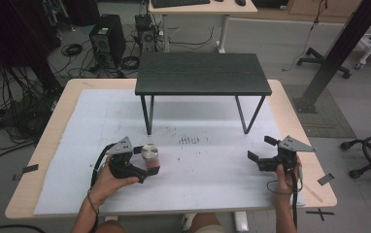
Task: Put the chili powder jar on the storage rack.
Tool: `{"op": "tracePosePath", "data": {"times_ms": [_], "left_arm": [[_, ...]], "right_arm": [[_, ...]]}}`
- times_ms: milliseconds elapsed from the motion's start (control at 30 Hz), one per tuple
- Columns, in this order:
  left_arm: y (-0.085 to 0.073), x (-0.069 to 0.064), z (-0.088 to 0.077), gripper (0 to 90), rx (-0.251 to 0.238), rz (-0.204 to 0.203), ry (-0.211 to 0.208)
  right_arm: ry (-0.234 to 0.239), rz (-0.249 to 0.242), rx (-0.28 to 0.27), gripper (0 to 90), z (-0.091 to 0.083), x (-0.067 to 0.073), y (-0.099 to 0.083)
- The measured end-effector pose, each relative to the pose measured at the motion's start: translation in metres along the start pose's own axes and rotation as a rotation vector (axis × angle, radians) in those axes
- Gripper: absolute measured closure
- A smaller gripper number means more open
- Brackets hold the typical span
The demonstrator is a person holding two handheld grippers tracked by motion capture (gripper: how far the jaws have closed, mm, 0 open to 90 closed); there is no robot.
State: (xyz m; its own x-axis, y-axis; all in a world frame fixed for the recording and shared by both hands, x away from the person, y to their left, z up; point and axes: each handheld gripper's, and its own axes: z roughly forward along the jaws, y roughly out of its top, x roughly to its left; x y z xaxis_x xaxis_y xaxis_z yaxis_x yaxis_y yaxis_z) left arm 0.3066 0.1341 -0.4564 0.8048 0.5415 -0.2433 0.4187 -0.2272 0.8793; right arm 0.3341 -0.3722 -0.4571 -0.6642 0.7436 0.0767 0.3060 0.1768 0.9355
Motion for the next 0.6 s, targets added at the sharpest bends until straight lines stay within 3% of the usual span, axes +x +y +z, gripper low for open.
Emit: {"op": "tracePosePath", "data": {"times_ms": [600], "left_arm": [[0.0027,-0.0003,0.0035,1.0,0.013,0.01,0.005]], "right_arm": [[0.0,0.001,-0.009,0.3,-0.0009,-0.0003,-0.0002]]}}
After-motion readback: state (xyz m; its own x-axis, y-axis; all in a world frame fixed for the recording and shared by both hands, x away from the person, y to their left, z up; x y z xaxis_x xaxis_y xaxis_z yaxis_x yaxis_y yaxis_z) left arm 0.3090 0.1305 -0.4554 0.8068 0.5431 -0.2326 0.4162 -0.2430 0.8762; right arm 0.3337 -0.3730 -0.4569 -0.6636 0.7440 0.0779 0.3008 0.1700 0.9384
